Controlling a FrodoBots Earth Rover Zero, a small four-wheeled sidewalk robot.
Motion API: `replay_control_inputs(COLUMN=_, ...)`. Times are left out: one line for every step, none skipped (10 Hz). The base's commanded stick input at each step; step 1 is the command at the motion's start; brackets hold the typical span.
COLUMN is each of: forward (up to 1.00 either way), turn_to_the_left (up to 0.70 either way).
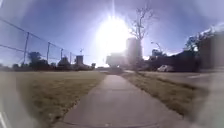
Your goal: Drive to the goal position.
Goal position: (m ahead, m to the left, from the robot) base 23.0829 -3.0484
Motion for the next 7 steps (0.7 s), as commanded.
replay_control_inputs(forward=1.0, turn_to_the_left=0.0)
replay_control_inputs(forward=1.0, turn_to_the_left=0.0)
replay_control_inputs(forward=1.0, turn_to_the_left=0.0)
replay_control_inputs(forward=1.0, turn_to_the_left=0.0)
replay_control_inputs(forward=1.0, turn_to_the_left=0.0)
replay_control_inputs(forward=1.0, turn_to_the_left=0.0)
replay_control_inputs(forward=1.0, turn_to_the_left=0.0)
